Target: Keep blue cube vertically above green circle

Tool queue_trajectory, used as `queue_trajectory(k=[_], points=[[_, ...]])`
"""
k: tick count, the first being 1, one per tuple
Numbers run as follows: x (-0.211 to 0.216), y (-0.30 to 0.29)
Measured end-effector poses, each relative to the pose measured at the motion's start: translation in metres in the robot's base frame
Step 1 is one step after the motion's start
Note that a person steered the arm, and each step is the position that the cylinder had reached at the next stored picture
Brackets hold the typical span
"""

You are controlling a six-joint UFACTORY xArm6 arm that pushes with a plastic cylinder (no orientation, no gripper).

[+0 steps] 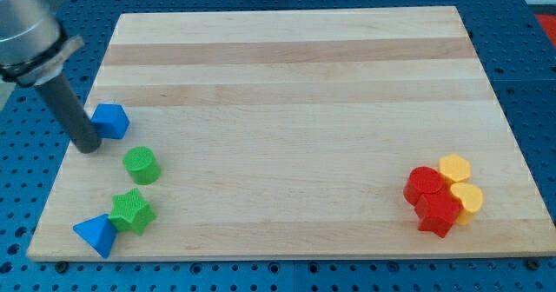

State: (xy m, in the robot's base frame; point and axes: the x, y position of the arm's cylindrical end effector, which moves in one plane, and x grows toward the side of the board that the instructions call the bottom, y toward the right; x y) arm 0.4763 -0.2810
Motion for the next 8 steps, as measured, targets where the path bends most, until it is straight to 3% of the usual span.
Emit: queue_trajectory(k=[1, 2, 3, 4, 5, 7, 8], points=[[-0.026, -0.019], [-0.065, 0.026], [-0.060, 0.006], [-0.021, -0.022], [0.011, -0.005], [-0.066, 0.082], [-0.067, 0.102]])
